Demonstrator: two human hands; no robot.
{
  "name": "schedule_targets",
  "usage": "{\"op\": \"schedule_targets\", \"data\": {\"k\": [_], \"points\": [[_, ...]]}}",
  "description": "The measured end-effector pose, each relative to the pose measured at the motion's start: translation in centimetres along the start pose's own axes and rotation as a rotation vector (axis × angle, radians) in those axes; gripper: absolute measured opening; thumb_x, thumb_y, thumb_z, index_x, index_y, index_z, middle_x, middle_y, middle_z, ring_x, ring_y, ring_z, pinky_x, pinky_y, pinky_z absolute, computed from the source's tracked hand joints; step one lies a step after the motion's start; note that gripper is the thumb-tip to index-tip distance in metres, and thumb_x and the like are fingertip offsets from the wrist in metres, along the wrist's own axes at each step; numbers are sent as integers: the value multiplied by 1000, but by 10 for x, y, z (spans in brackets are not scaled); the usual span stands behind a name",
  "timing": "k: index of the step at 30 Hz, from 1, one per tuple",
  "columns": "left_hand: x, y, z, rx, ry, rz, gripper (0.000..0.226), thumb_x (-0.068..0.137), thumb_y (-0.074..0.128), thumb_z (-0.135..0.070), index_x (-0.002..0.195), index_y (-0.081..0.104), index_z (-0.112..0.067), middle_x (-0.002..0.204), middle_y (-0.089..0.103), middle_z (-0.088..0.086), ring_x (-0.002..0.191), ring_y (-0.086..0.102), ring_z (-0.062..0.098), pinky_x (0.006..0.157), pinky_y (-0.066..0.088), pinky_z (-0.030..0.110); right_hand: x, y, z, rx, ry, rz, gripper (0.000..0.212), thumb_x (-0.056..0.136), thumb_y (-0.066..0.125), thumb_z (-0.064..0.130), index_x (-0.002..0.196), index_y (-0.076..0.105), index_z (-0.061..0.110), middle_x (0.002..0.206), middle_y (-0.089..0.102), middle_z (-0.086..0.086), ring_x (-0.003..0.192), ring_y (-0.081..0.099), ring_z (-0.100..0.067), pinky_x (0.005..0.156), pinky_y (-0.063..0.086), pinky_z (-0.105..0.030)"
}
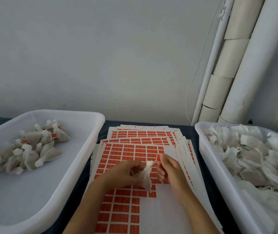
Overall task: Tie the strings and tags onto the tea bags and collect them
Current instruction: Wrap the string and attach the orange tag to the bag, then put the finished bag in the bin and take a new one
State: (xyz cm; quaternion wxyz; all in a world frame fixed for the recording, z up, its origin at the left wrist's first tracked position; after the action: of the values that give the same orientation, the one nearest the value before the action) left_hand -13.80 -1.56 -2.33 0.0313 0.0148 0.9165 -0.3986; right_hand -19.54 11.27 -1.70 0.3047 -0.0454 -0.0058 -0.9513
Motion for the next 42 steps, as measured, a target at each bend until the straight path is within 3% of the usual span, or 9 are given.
{"op": "schedule_targets", "data": {"k": [5, 11, 19, 24, 29, 32, 36, 38, 42], "points": [[-5, -1, 3, 33, -34, -89, 11, 83, 67, -40, 93, 62, -38, 82, 60, -26, 78, 61, -4, 63, 45, 7, -1, 6, -3, 240, 61, 109, 43, 84, 53, 37, 115, 57, 8, 70, 63, -4, 59, 57, -13, 58, 46, -21], [-7, -6, 4, 66, -99, -286, 25, 87, 63, -35, 65, 52, -31, 63, 55, -16, 56, 53, -2, 51, 37, 3, -2, 12, -7, 33, 113, 165, 46, 69, 68, 50, 107, 55, 28, 111, 65, 7, 104, 62, -15, 91, 52, -34], [-13, -55, -8, -282, -158, -646, 10, 89, 62, -28, 79, 62, -25, 69, 63, -8, 57, 58, 4, 50, 43, 8, 26, 30, 31, -188, 9, -26, 18, 82, 68, 36, 94, 55, 34, 99, 61, 18, 91, 60, -5, 64, 48, -13], [-31, -108, -5, -558, -206, -1027, 11, 88, 63, -30, 80, 65, -24, 68, 69, -3, 54, 65, 7, 47, 47, 17, 61, 72, 76, -49, -62, -48, 24, 83, 66, 37, 99, 57, 22, 96, 63, 3, 80, 62, -7, 55, 48, -11], [-41, -143, 23, -768, -323, -1323, 14, 90, 60, -23, 98, 61, -11, 90, 67, 5, 80, 64, 19, 72, 54, 34, 91, 122, 87, 159, 6, -70, 22, 81, 71, 17, 96, 56, 14, 103, 64, -8, 81, 64, -13, 59, 53, -13], [-39, -148, 46, -975, -409, -1313, 25, 86, 59, -8, 110, 55, -2, 98, 61, 10, 88, 60, 24, 73, 50, 30, 104, 148, 80, 181, 65, 13, 21, 85, 65, 6, 105, 57, 10, 115, 62, -14, 90, 64, -18, 59, 52, -12], [-43, -147, 57, -1188, -513, -1285, 29, 91, 45, -2, 119, 50, 2, 104, 57, 15, 96, 56, 28, 78, 44, 32, 109, 171, 68, 321, 150, 213, 47, 92, 44, -2, 138, 39, 5, 137, 44, -18, 119, 53, -27, 92, 50, -27], [-45, -146, 57, -1215, -523, -1278, 20, 95, 40, -4, 112, 48, 3, 94, 53, 9, 88, 51, 23, 75, 41, 30, 108, 175, 67, 309, 135, 270, 49, 95, 46, 6, 142, 33, 10, 141, 40, -13, 123, 49, -24, 93, 48, -25], [-44, -153, 30, -699, -429, -1206, 34, 94, 43, -3, 128, 47, -7, 110, 51, 7, 78, 49, 11, 63, 39, 20, 102, 152, 70, 228, 67, 224, 28, 97, 45, 11, 123, 54, 13, 125, 57, -8, 112, 57, -21, 78, 54, -22]]}}
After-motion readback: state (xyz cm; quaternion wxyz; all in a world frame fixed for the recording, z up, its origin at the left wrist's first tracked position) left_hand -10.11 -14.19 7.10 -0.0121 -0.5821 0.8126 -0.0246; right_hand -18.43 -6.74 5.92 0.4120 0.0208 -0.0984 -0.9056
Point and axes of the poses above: each hand's wrist, its own x-axis towards the middle knuckle, its own y-axis out of the palm, z = x × y, the point moved 7 cm from there along x, towards the middle knuckle
